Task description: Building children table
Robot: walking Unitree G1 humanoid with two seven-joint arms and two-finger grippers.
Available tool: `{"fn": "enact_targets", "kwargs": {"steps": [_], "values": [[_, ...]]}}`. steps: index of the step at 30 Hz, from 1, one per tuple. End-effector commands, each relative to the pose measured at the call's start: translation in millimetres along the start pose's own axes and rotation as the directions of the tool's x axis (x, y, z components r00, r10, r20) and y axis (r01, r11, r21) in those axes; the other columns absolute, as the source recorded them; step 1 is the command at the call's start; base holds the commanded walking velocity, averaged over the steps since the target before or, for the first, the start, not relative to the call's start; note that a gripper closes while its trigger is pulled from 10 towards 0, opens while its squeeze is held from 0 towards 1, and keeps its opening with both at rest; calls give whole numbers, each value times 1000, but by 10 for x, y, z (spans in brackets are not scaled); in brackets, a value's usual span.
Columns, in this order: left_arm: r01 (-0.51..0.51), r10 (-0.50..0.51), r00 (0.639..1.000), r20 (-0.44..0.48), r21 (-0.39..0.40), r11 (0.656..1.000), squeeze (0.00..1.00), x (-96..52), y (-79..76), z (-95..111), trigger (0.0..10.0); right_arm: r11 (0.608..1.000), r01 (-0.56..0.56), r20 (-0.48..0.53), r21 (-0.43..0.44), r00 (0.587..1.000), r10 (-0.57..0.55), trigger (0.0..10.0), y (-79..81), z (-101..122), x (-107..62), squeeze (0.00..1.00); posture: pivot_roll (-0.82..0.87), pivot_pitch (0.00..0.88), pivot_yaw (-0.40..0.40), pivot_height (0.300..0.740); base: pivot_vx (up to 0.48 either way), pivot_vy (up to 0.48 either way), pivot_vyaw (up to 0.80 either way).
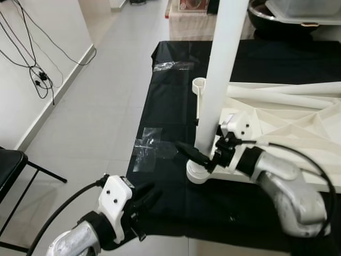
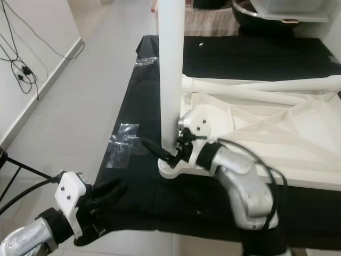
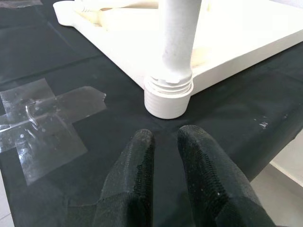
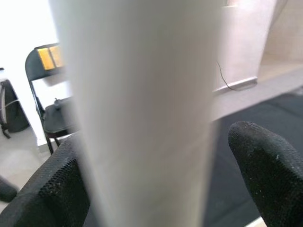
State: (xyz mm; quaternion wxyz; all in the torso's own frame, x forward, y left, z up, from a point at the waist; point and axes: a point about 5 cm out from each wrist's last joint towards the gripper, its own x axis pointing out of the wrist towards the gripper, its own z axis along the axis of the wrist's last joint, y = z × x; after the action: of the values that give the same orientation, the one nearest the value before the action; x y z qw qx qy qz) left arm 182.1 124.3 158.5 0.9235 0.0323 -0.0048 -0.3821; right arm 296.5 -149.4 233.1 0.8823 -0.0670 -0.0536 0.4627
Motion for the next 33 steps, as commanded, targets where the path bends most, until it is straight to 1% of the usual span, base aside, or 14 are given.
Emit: {"fn": "enact_targets", "kwargs": {"steps": [1,4,5,6,7,13,23,25,26,27,28,29,30,33], "values": [[-4,4,1000,-11,-4,1000,0,-17,-16,-20,10000,999,-44,31,12,999,43,10000,-40,20,-3,0,65,180,29,740,0,0,0],[-8,8,1000,-11,-3,1000,0,-29,-12,-14,10000,997,-67,45,25,997,65,10000,-108,54,-2,0,74,186,30,740,0,0,0],[-11,11,1000,-15,-2,1000,0,-40,-9,-17,10000,995,-98,52,36,994,96,6941,-150,71,-3,0,76,188,31,740,0,0,0],[-11,11,1000,-15,-2,1000,0,-40,-9,-17,10000,995,-98,52,36,994,96,6941,-150,71,-3,0,76,188,31,740,0,0,0],[-13,13,1000,-18,-2,1000,0,-50,-10,-19,10000,988,-145,59,58,988,141,0,-182,78,-16,0,82,191,32,740,0,0,0],[-21,21,999,-25,-2,1000,0,-76,-12,-17,10000,957,-276,28,87,961,274,0,-242,18,-120,0,89,196,31,740,0,0,0],[-18,18,1000,-25,-1,1000,0,-71,-11,-17,10000,958,-271,31,97,963,269,0,-224,-26,-148,0,83,197,29,740,0,0,0],[-20,20,1000,-23,0,1000,0,-69,-3,-18,10000,983,-138,31,123,990,135,0,-94,-154,-115,0,71,193,22,740,0,0,0],[-20,20,1000,-23,0,1000,0,-69,-3,-18,10000,983,-138,31,123,990,135,0,-94,-154,-115,0,71,193,22,740,0,0,0],[-19,19,1000,-24,0,1000,0,-69,1,-26,10000,958,265,-95,111,962,-255,0,33,-427,-9,0,66,189,20,740,0,0,0],[-18,18,1000,-25,-1,1000,0,-70,4,-30,10000,883,466,-162,62,877,-452,0,56,-536,10,0,63,189,20,740,0,0,0],[-18,18,1000,-26,-1,1000,0,-71,6,-33,10000,814,580,-195,17,801,-566,0,66,-592,9,0,63,189,20,740,0,0,0],[-15,15,1000,-23,-2,1000,0,-58,1,-31,10000,789,614,-238,-33,762,-603,0,310,-638,-10,0,57,191,19,740,0,0,0],[-13,13,1000,-22,-3,1000,0,-48,-1,-29,10000,795,605,-255,-47,762,-595,0,486,-639,-29,0,61,190,21,740,0,0,0]]}}
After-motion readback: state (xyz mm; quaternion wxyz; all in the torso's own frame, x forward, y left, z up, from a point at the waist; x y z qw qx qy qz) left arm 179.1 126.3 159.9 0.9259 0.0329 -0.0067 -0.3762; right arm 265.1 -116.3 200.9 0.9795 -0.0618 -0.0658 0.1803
